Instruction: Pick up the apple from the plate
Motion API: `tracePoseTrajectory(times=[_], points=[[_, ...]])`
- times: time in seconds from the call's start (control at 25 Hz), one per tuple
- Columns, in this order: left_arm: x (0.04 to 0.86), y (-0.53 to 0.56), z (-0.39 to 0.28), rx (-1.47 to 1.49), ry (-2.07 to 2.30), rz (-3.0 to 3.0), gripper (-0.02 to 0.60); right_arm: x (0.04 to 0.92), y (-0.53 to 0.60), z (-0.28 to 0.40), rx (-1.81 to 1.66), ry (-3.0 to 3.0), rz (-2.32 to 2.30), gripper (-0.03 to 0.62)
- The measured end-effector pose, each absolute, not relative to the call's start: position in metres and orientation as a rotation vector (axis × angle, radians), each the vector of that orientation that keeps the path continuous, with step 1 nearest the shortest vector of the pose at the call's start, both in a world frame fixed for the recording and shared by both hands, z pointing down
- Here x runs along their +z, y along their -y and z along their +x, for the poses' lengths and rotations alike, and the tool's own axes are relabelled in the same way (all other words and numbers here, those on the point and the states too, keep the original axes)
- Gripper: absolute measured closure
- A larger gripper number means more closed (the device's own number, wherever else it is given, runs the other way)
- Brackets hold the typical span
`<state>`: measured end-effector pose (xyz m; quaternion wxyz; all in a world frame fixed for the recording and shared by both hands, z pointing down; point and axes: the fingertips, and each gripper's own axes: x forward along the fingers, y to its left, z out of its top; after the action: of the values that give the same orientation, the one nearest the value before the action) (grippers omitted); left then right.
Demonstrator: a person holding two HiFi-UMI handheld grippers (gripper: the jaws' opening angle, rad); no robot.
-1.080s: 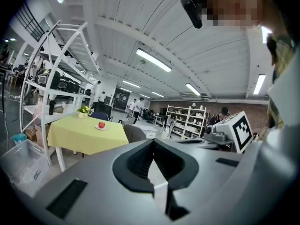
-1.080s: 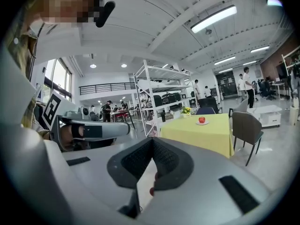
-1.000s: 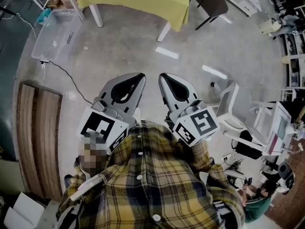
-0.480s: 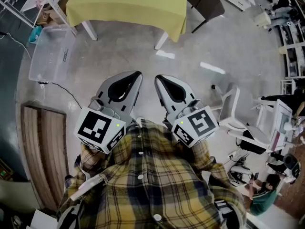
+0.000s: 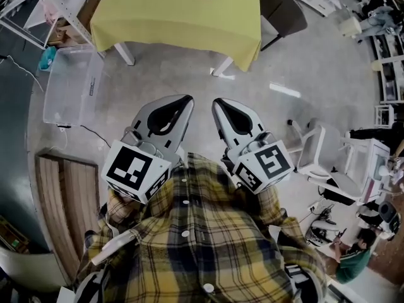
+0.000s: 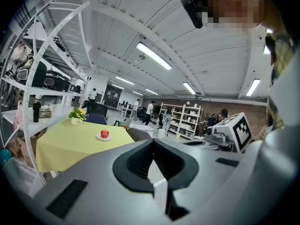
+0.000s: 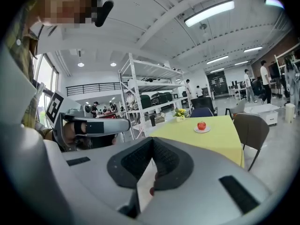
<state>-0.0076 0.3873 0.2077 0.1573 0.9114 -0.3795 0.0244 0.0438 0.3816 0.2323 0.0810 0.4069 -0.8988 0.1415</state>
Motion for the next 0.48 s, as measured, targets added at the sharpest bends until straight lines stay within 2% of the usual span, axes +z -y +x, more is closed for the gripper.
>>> tracePoseTrajectory(times=[0.48], points=[[0.233, -0.312, -0.025, 0.094, 1.008, 2.576, 0.574, 0.251, -0.308, 0.035, 0.506, 2.607, 1.308, 0.597]])
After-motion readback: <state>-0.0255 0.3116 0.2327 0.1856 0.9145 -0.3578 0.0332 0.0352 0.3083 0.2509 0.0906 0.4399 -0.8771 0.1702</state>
